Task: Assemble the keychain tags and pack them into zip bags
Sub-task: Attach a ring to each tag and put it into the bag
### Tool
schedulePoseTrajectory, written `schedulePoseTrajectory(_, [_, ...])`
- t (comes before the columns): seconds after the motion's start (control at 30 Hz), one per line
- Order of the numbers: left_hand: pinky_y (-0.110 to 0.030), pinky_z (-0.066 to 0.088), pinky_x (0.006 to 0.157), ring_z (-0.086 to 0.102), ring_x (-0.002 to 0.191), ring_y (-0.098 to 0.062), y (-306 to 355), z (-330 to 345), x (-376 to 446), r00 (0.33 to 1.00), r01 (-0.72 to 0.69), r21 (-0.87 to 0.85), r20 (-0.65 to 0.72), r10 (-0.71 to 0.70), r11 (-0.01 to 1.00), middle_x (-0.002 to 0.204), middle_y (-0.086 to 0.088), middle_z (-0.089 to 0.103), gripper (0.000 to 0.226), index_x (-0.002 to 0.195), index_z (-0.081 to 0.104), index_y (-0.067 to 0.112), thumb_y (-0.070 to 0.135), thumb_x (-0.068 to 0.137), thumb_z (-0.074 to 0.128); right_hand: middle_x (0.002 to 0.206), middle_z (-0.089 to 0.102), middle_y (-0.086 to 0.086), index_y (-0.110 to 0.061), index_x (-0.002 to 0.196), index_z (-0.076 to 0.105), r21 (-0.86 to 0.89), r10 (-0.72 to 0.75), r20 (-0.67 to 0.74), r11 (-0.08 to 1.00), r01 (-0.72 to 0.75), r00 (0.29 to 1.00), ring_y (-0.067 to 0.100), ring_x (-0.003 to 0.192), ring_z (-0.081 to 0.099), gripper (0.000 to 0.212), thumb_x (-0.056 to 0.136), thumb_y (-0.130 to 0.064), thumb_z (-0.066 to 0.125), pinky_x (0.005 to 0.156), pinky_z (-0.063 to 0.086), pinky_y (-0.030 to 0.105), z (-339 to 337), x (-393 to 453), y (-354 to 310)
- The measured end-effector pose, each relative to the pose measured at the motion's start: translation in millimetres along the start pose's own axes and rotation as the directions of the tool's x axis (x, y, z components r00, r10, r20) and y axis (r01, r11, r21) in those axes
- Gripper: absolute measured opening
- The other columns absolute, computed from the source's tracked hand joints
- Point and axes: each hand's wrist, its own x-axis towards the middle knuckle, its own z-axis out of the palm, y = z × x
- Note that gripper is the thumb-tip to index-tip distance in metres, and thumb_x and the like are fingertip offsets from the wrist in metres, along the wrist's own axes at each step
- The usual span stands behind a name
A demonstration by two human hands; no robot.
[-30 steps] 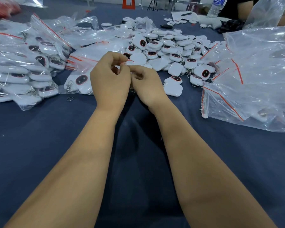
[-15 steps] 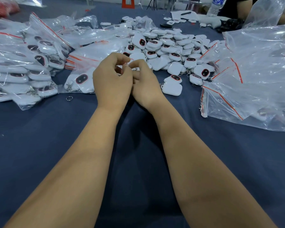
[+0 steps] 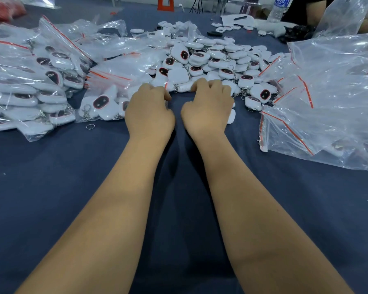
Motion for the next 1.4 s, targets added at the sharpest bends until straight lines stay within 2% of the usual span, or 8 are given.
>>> schedulePoseTrajectory(0.3, [-0.029, 0.026, 0.101, 0.031, 0.129, -0.033, -6, -1, 0, 0.994, 0.103, 0.061, -0.033, -0.101, 0.993, 0.141, -0.016, 0.035, 0.033, 0.114, 0.063, 0.007, 0.006, 0.083, 0.055, 0.119, 0.060, 0.004, -0.015, 0.122, 0.059, 0.071, 0.028, 0.129, 0.997, -0.038, 0.991, 0.026, 0.119, 0.044, 0.039, 0.084, -0.010, 0.051, 0.090, 0.038, 0.031, -5, 2, 12])
schedulePoseTrajectory(0.43, [-0.026, 0.028, 0.098, 0.034, 0.128, -0.031, -7, -2, 1, 0.997, 0.048, -0.070, -0.056, -0.052, 0.996, 0.138, -0.013, 0.041, 0.041, 0.120, 0.064, 0.011, 0.000, 0.083, 0.048, 0.128, 0.057, 0.004, -0.014, 0.129, 0.058, 0.323, 0.026, 0.103, 0.945, -0.058, 0.994, 0.022, 0.123, 0.048, 0.042, 0.088, -0.009, 0.050, 0.096, 0.046, 0.034, -8, 4, 8])
schedulePoseTrajectory(0.63, [-0.015, 0.031, 0.078, 0.045, 0.111, -0.017, 1, -4, 1, 0.973, -0.105, -0.285, -0.225, 0.040, 0.953, 0.131, -0.007, 0.042, 0.028, 0.101, 0.066, 0.010, 0.000, 0.081, 0.049, 0.127, 0.056, 0.007, -0.016, 0.129, 0.054, -0.013, 0.068, 0.132, 0.998, -0.067, 0.989, 0.030, 0.122, 0.043, 0.036, 0.094, -0.020, 0.046, 0.094, 0.030, 0.035, 0, 3, 15])
schedulePoseTrajectory(0.8, [-0.012, 0.043, 0.082, 0.057, 0.098, -0.012, 9, -4, -1, 0.999, -0.041, -0.557, -0.047, 0.018, 0.830, 0.114, 0.007, 0.043, 0.040, 0.098, 0.064, 0.019, -0.008, 0.083, 0.038, 0.134, 0.046, 0.007, -0.015, 0.137, 0.045, 0.222, 0.092, 0.086, 0.969, -0.109, 0.992, 0.026, 0.121, 0.046, 0.057, 0.083, -0.012, 0.062, 0.095, 0.037, 0.032, -2, 9, 15])
schedulePoseTrajectory(0.97, [-0.023, 0.046, 0.093, 0.052, 0.112, -0.004, 2, 2, 3, 0.989, 0.134, -0.603, 0.130, -0.069, 0.787, 0.127, 0.008, 0.050, 0.050, 0.124, 0.055, 0.024, -0.004, 0.088, 0.034, 0.110, 0.049, -0.001, -0.014, 0.109, 0.065, 0.525, 0.034, 0.010, 0.850, -0.034, 0.999, 0.017, 0.094, 0.057, 0.020, 0.090, -0.009, 0.060, 0.077, 0.047, 0.025, -1, 8, 6])
schedulePoseTrajectory(1.07, [-0.012, 0.043, 0.089, 0.054, 0.111, -0.004, 2, 3, 6, 0.984, 0.173, -0.695, 0.146, -0.099, 0.698, 0.121, 0.010, 0.057, 0.044, 0.120, 0.058, 0.027, -0.002, 0.092, 0.039, 0.094, 0.061, -0.004, -0.019, 0.095, 0.061, 0.808, 0.010, 0.007, 0.589, -0.012, 1.000, 0.011, 0.087, 0.057, 0.022, 0.087, 0.001, 0.058, 0.079, 0.050, 0.025, -5, 4, -5])
schedulePoseTrajectory(1.2, [-0.031, 0.051, 0.098, 0.062, 0.102, -0.012, 1, 2, 9, 0.951, 0.307, -0.799, 0.240, -0.194, 0.517, 0.110, 0.001, 0.062, 0.041, 0.099, 0.060, 0.029, -0.003, 0.092, 0.038, 0.085, 0.061, 0.006, -0.016, 0.092, 0.059, 0.947, 0.001, 0.211, 0.249, -0.204, 0.978, 0.017, 0.078, 0.059, 0.028, 0.083, 0.010, 0.053, 0.070, 0.057, 0.029, -9, 2, -9])
schedulePoseTrajectory(1.4, [-0.034, 0.056, 0.086, 0.064, 0.086, -0.017, 4, -5, 11, 0.906, 0.395, -0.867, 0.313, -0.284, 0.304, 0.105, -0.010, 0.070, 0.026, 0.096, 0.066, 0.020, 0.005, 0.095, 0.044, 0.087, 0.064, 0.007, -0.016, 0.110, 0.050, 0.883, -0.045, 0.354, 0.344, -0.318, 0.934, 0.015, 0.059, 0.062, 0.035, 0.084, 0.007, 0.058, 0.048, 0.044, 0.019, -10, 0, -6])
